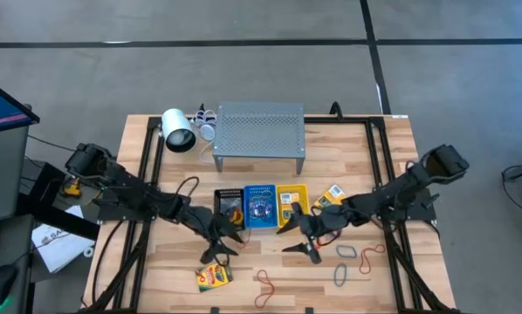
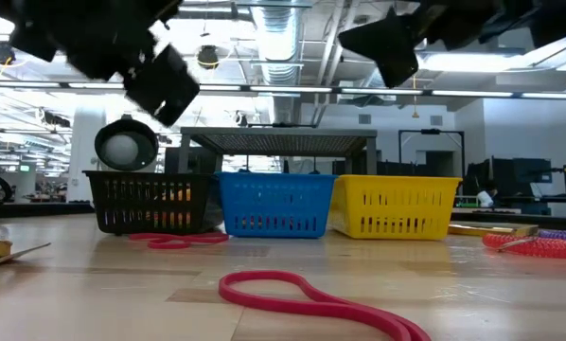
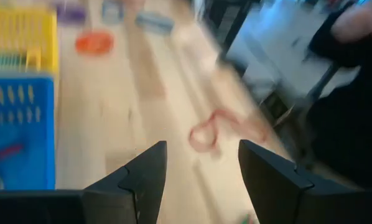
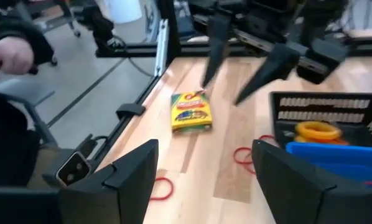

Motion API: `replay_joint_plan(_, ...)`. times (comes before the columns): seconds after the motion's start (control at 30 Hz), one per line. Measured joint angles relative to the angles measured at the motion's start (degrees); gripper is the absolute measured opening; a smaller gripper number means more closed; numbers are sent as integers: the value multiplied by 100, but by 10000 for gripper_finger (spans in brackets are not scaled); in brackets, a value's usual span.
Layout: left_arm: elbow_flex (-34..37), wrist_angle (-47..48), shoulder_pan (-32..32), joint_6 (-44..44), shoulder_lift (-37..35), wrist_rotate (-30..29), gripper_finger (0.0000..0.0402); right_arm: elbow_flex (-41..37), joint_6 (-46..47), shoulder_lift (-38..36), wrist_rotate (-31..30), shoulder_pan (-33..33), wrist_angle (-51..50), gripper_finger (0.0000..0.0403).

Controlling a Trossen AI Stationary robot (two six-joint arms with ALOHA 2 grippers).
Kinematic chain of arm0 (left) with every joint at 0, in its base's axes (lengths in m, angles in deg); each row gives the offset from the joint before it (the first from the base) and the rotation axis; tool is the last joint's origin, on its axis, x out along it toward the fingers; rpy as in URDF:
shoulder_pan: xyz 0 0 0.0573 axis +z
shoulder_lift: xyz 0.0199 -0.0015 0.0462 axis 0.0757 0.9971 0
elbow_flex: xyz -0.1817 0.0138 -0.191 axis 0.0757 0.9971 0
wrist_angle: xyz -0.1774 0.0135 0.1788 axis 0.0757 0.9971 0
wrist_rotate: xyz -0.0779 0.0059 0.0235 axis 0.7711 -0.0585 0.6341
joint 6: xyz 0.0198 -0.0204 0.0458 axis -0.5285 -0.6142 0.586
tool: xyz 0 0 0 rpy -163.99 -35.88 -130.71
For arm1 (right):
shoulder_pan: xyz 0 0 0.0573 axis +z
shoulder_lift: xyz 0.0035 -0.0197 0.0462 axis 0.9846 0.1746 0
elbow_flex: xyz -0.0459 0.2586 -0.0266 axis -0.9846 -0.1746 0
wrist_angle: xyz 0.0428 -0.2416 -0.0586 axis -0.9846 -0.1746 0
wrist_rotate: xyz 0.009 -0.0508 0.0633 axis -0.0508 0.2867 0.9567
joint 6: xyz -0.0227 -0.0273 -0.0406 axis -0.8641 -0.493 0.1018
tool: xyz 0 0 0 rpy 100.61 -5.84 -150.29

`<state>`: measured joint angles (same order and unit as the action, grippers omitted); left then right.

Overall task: Pick & Place Office Desk Supplies
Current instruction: Put the red rubber band into the blue basket

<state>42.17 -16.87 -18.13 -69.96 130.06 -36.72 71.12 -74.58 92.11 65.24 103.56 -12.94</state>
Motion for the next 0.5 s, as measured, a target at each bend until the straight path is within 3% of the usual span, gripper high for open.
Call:
replay_joint_plan(0.2,-641,1690,-97,159,306,-327,195,205,-57,227,172,0,10,255)
replay_joint_plan(0.5,-1069,1923,-103,354,732,-430,195,214,-308,180,288,-2,-139,255)
